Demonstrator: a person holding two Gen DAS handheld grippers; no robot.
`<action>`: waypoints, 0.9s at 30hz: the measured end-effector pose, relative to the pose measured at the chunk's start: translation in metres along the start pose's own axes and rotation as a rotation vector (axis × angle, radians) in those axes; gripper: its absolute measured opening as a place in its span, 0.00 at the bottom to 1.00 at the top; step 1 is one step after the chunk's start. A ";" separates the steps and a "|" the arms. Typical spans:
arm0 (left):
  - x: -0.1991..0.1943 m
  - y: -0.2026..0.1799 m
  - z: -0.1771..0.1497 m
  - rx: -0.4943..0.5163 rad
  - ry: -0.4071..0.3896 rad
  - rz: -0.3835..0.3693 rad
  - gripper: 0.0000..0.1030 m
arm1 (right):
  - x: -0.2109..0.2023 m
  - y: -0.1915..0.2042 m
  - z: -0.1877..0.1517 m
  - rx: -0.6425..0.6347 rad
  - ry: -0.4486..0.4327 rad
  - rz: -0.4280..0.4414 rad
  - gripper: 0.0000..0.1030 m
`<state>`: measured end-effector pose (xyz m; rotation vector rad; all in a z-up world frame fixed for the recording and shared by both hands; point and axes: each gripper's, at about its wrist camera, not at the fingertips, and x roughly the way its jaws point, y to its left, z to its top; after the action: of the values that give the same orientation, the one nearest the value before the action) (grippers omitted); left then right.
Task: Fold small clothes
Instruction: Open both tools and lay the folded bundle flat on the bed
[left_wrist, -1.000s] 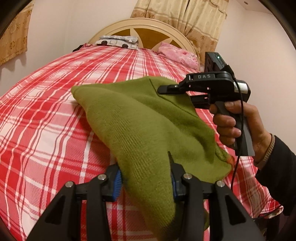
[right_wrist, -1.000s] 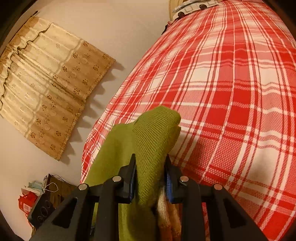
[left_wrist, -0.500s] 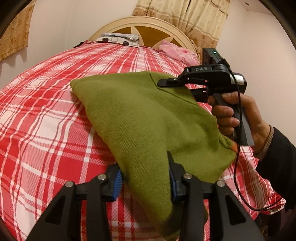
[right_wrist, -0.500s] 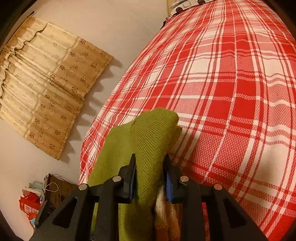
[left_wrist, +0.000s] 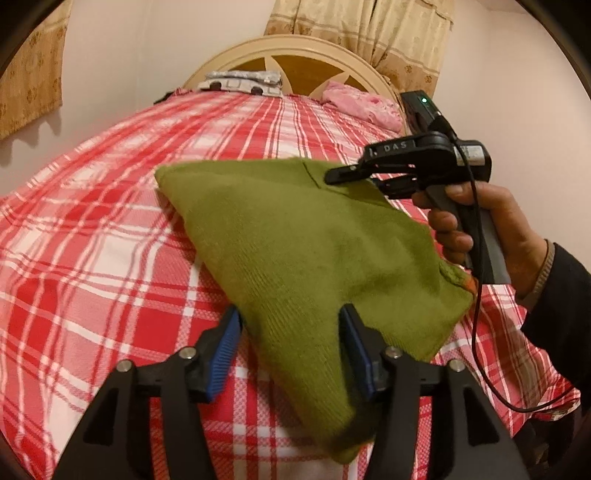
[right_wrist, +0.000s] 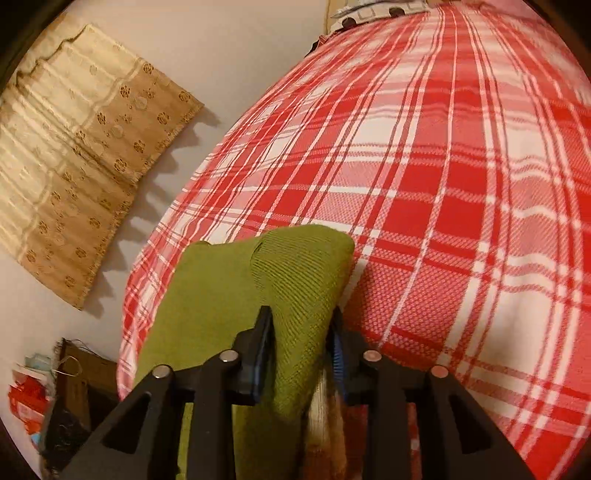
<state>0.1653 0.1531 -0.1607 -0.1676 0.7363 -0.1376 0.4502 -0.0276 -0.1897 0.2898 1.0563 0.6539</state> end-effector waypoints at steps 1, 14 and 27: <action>-0.005 -0.001 0.001 0.006 -0.018 -0.001 0.62 | -0.004 0.003 0.001 -0.014 -0.007 -0.019 0.34; 0.018 0.018 0.010 -0.065 0.005 0.145 0.85 | -0.061 0.041 -0.064 -0.162 -0.021 0.103 0.44; -0.027 0.015 -0.006 -0.117 -0.043 0.180 0.99 | -0.083 0.034 -0.104 -0.121 -0.097 -0.195 0.51</action>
<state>0.1426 0.1720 -0.1507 -0.2147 0.7136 0.0803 0.3202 -0.0618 -0.1626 0.1106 0.9350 0.5205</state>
